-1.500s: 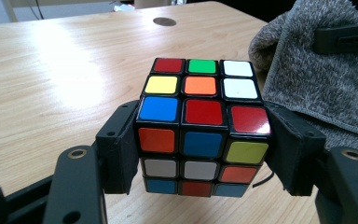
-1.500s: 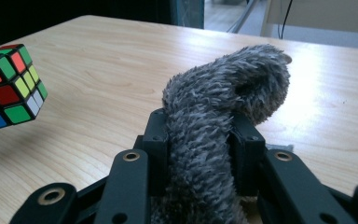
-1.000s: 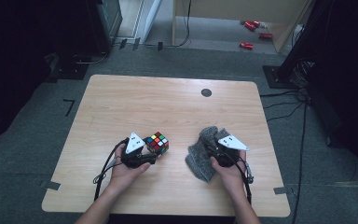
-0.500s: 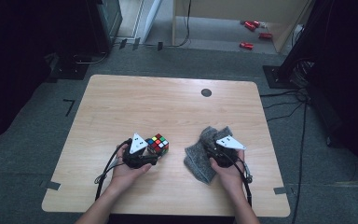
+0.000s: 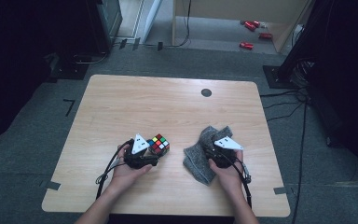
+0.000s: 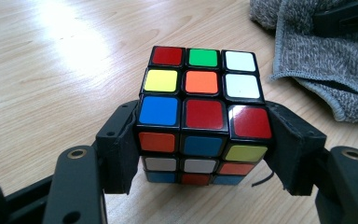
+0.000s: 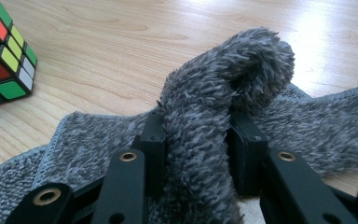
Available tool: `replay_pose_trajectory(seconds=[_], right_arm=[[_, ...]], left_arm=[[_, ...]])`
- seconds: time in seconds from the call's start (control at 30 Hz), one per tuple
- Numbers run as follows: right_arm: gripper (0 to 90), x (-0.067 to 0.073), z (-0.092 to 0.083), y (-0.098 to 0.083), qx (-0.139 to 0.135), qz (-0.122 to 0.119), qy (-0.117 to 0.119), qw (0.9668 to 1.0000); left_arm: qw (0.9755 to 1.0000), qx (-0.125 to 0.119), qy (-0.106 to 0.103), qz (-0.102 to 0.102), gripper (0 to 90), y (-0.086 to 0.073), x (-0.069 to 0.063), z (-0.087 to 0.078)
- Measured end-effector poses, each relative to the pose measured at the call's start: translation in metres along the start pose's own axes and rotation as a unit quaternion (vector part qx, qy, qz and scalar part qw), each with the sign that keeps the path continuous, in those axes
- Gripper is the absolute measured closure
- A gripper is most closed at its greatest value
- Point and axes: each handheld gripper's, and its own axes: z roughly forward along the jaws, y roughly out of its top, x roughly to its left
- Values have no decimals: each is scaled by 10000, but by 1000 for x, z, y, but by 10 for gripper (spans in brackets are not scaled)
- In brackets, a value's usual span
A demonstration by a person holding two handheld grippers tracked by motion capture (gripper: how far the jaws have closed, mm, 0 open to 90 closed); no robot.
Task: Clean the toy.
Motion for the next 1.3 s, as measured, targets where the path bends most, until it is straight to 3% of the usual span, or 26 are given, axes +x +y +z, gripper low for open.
replay_pose_trajectory(seconds=[0.27, 0.37, 0.47, 0.53, 0.67, 0.87, 0.93, 1.1, 1.3], right_arm=[[613, -1, 0, 0, 9, 67, 49, 10000], [422, -3, -2, 3, -12, 235, 101, 9997], [195, -2, -10, 11, -64, 179, -195, 9996], [117, -5, -16, 17, -111, 317, -119, 9994], [0, -11, -25, 24, -159, 286, 31, 9995], [0, -21, -41, 26, -22, 56, -48, 10000], [0, -25, -48, 27, -35, 75, -66, 9999], [0, -34, -62, 23, -60, 139, -164, 9998], [0, -40, -74, 13, 23, 139, -234, 9996]], left_arm=[[9999, -108, 31, -117, 349, 0, 1, 1], [9996, -195, 12, -204, 276, 3, 1, -2], [9992, -189, -52, -347, 187, 7, 3, -10], [9989, -189, -69, -423, 153, 9, 5, -16], [9981, -251, -74, -551, 105, 12, 11, -29], [9959, -294, -110, -852, 49, 11, 27, -42], [9967, -221, -16, -786, 34, 8, 31, -47], [9955, -297, 3, -895, 33, -2, 43, -65], [9948, -146, 201, -985, 33, -20, 57, -81]])
